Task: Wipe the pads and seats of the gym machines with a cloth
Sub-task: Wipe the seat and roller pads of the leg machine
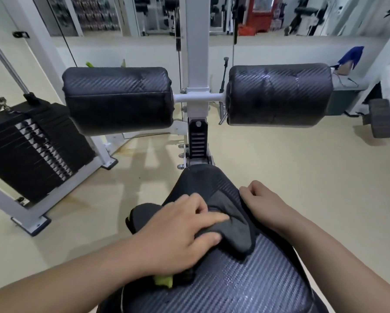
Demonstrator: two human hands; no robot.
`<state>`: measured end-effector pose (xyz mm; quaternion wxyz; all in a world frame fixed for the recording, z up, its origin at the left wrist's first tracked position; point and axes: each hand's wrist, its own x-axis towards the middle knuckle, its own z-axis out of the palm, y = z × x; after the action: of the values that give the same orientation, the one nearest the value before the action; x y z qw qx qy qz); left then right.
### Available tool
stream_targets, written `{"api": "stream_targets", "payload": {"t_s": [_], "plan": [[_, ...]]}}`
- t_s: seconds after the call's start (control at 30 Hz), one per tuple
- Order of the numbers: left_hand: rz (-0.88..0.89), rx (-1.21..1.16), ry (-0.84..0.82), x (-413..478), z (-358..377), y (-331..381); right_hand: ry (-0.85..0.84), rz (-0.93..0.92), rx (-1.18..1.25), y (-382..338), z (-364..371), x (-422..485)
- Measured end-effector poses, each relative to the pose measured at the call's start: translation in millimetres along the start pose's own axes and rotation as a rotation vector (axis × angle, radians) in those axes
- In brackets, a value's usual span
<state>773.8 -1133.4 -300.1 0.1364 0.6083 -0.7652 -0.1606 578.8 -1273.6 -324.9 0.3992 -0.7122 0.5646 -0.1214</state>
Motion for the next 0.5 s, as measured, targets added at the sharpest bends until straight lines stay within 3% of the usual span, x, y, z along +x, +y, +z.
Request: {"api": "stream_targets", "payload": {"t_s": [0.17,0.23,0.3,0.4,0.5], "plan": [[-0.394,0.044,0.118,111.6,-0.5,-62.1,0.015,-0.022,-0.059,0.4,0.3,0.7],[-0.458,0.036,0.119,123.9,5.4,-59.7,0.028,-0.024,-0.044,0.3,0.8,0.6],[-0.420,0.073,0.105,100.2,6.0,-41.5,0.069,-0.042,-0.023,0.4,0.9,1.9],[-0.192,0.045,0.097,39.2,8.2,-13.0,0.098,-0.078,0.009,0.3,2.2,4.1],[-0.211,0.068,0.083,55.5,1.3,-33.9,0.109,-0.079,-0.032,-0.8,2.4,4.7]]}}
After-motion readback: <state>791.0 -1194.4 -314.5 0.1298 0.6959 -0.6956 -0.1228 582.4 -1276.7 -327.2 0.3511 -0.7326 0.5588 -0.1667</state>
